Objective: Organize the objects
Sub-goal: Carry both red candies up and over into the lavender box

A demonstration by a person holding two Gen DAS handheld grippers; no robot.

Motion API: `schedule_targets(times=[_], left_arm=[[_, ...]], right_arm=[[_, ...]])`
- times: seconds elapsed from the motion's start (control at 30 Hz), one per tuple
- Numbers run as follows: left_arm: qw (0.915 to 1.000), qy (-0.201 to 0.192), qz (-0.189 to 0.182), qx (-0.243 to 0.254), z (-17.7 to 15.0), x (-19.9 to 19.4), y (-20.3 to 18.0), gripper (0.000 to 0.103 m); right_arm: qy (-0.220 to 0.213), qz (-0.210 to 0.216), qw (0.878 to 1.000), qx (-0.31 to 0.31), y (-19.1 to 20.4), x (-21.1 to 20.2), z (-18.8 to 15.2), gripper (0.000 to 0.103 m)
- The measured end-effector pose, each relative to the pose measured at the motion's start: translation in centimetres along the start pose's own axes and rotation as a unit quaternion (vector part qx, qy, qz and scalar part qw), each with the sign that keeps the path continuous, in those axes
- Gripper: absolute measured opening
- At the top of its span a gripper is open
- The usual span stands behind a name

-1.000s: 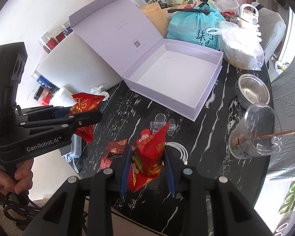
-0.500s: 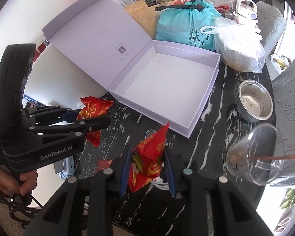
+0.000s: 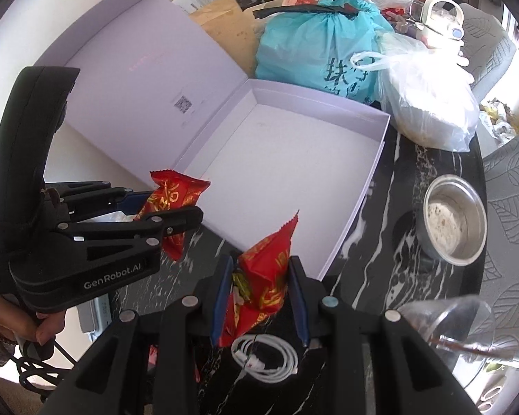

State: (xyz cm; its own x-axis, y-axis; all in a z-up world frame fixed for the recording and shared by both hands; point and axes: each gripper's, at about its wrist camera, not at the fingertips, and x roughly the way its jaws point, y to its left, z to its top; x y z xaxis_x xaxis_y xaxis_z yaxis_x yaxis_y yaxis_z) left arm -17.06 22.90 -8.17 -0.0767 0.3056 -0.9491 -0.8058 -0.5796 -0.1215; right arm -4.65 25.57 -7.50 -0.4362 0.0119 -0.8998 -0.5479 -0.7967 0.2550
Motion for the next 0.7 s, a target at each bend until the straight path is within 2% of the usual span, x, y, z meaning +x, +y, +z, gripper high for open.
schedule_targets(times=[0.47,0.7], left_arm=[[0.9995,-0.008,0.031,-0.001,5.5,2.0,2.4,0.028],[0.9996,0.004,0.028,-0.006,7.5,3.4,3.1,0.028]], right_arm=[[-0.013,-0.015,0.999,0.031,-1.8,2.2,5.1,0.032],[-0.019,-0.019,0.999,0.035,-2.4,3.3,7.4,0.032]])
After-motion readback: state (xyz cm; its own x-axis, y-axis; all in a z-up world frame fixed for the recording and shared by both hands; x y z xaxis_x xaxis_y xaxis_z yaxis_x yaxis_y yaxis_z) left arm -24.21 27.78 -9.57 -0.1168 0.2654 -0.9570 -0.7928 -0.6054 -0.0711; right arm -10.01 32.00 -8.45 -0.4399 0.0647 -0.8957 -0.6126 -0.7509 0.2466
